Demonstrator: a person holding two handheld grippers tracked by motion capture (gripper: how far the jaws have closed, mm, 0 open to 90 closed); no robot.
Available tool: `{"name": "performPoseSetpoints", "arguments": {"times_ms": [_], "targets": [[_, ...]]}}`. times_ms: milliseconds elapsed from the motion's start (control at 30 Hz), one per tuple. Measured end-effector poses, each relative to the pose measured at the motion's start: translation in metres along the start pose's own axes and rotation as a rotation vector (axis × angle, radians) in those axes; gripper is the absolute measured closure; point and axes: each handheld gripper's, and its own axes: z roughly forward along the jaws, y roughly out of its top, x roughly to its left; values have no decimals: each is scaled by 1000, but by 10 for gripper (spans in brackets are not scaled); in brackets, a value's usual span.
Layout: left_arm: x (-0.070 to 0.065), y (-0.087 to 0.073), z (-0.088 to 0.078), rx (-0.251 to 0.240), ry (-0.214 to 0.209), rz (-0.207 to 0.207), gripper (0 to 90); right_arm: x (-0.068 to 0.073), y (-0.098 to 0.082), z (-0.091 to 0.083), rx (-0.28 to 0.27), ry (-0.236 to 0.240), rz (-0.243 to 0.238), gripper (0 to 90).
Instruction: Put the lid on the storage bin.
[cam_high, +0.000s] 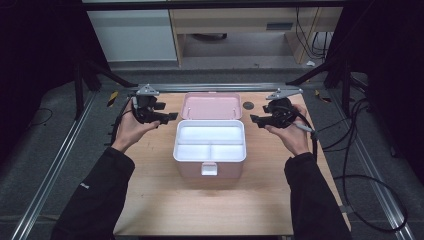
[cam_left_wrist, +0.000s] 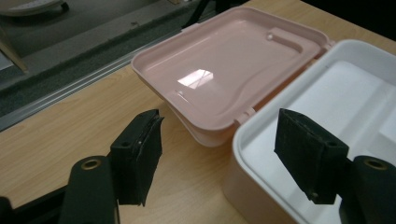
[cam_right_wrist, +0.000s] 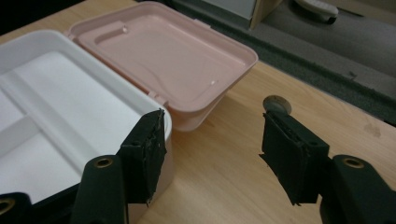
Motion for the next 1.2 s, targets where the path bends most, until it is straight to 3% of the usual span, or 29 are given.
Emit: {"name": "performPoseSetpoints", "arguments": {"times_ms": [133, 267, 400, 533, 733, 900, 967, 1200], "targets": [[8, 5, 17, 9, 25, -33, 313, -4, 0, 14, -39, 1, 36, 408], [12, 6, 33, 7, 30, -67, 315, -10, -2, 31, -41, 10, 77, 406], [13, 4, 46, 41, 46, -62, 322, -18, -1, 49, -34, 14, 104, 411], [17, 2, 57, 38, 84, -67, 320, -18, 3, 64, -38, 31, 113, 413], [26, -5, 76, 31, 66, -121, 328, -18, 0, 92, -40, 59, 137, 446], [26, -9, 89, 50, 58, -118, 328, -16, -7, 113, 20, 52, 129, 429], [26, -10, 94, 60, 61, -118, 328, -16, -9, 118, 21, 64, 149, 421], [27, -16, 111, 51, -3, -156, 323, -15, -11, 128, 29, 89, 183, 412]]}}
